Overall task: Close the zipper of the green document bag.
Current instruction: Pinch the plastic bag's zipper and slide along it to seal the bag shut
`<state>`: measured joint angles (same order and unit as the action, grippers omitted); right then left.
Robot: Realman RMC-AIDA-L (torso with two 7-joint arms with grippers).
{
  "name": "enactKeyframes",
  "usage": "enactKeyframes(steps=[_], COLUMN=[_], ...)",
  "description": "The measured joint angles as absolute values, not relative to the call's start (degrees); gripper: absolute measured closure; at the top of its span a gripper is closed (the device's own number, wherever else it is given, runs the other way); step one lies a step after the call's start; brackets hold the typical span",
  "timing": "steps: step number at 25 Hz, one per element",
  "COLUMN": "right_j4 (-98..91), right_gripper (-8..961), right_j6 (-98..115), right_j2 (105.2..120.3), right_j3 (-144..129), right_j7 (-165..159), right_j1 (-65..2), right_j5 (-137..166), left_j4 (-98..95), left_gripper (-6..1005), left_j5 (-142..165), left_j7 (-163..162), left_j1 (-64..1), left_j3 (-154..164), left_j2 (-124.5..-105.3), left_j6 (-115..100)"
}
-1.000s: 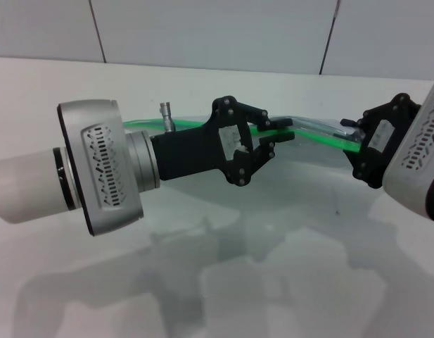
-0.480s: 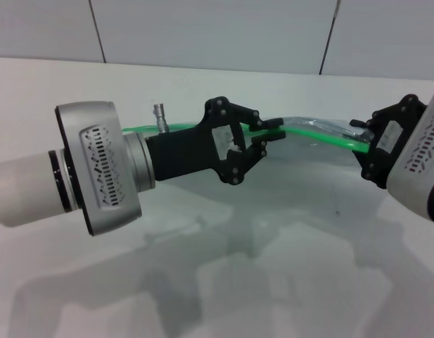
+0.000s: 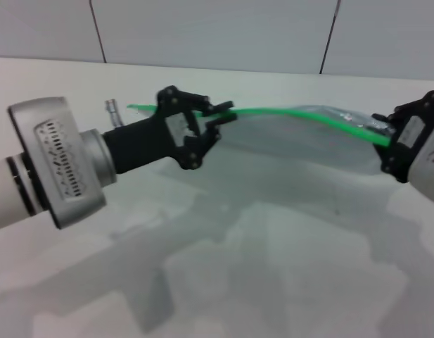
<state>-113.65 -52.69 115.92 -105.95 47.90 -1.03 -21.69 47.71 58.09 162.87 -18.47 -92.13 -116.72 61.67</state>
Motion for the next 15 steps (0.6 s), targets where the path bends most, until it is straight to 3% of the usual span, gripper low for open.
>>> enactKeyframes(steps=[15], right_j4=[-109.4], right_gripper=[889], right_j6=[-43.4], right_j2=[115.92], right_j3=[-100.7], right_j7=[48.1], right_j1=[2.4], right_j5=[-21.5], left_j4=[47.7], left_gripper=[915], left_j5=[58.1], left_j7=[162.9], left_j1=[-13.6], left_j3=[-98.1], left_j2=[-116.74], left_j6=[62.0])
